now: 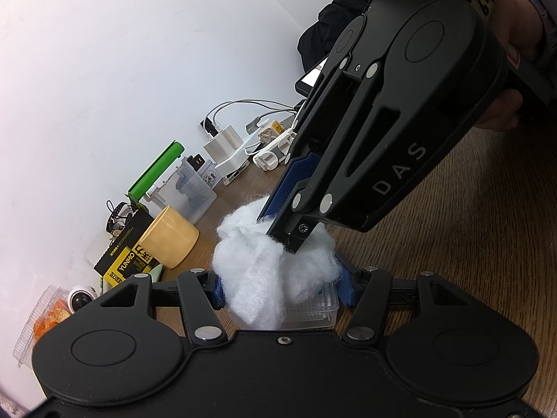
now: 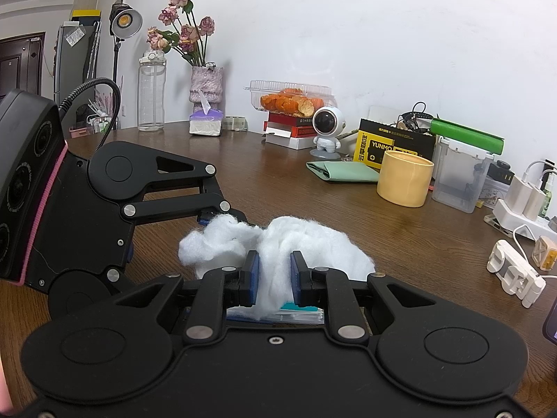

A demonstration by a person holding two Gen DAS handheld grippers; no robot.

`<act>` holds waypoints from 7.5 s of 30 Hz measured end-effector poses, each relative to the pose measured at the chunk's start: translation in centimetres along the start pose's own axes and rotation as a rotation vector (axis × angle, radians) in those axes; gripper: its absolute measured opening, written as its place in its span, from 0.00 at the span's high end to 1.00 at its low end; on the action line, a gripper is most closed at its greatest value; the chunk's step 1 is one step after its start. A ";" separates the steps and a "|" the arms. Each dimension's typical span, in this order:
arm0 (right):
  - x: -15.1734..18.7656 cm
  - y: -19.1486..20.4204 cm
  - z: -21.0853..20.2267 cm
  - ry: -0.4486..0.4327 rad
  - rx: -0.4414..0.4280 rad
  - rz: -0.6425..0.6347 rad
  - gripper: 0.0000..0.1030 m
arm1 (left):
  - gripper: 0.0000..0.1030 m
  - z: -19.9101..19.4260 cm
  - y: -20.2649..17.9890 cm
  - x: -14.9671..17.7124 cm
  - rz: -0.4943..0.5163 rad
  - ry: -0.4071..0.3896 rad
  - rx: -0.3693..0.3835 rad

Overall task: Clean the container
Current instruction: 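Hold the wipe pressed against the floss box face with the right gripper, then rub the white wipe across the floss box with the right gripper, then slide the wipe along the floss box edge with the right gripper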

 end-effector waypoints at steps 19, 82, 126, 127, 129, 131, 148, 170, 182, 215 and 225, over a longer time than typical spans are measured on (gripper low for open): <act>0.0 -0.2 0.0 0.002 0.003 0.001 0.81 | 0.45 0.0 0.0 0.0 0.000 0.000 0.000; 0.7 -0.1 -0.2 0.034 -0.045 0.046 0.81 | 0.45 0.3 0.1 0.0 0.002 0.002 0.001; 0.8 0.7 -0.4 0.044 -0.012 0.001 0.81 | 0.45 -0.1 -0.4 -0.3 0.007 -0.002 0.004; 0.8 0.7 -0.4 0.044 -0.012 0.001 0.81 | 0.45 -0.1 -0.4 -0.3 0.007 -0.002 0.004; 0.8 0.6 -0.4 0.044 -0.012 0.001 0.81 | 0.45 -0.1 -0.4 -0.3 0.007 -0.002 0.004; 0.8 0.6 -0.4 0.045 -0.012 0.002 0.81 | 0.45 -0.1 -0.4 -0.3 0.007 -0.002 0.004; 0.8 0.5 -0.4 0.045 -0.012 0.004 0.80 | 0.45 0.0 -0.4 -0.3 0.007 -0.002 0.004; 0.4 -0.9 -0.1 0.042 0.020 0.014 0.81 | 0.45 0.1 -0.3 -0.3 0.007 -0.002 0.005; 0.2 1.2 -0.4 0.063 -0.082 0.014 0.81 | 0.45 -0.1 -0.3 -0.4 0.011 -0.010 0.014; -0.1 0.8 -0.8 0.090 -0.107 -0.003 0.81 | 0.45 -0.6 -0.7 -0.6 0.014 -0.013 0.016; -0.7 -0.9 -0.1 0.087 -0.032 0.023 0.81 | 0.45 -0.6 -0.7 -0.6 0.015 -0.013 0.016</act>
Point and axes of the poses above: each gripper's, at about its wrist camera, not at the fingertips, and z roughly the way its jaws point, y to its left, x to its underside, the point moved 7 cm from there along z, roughly the way its jaws point, and after that the axes turned 8 degrees about -y, right-handed, at the moved point
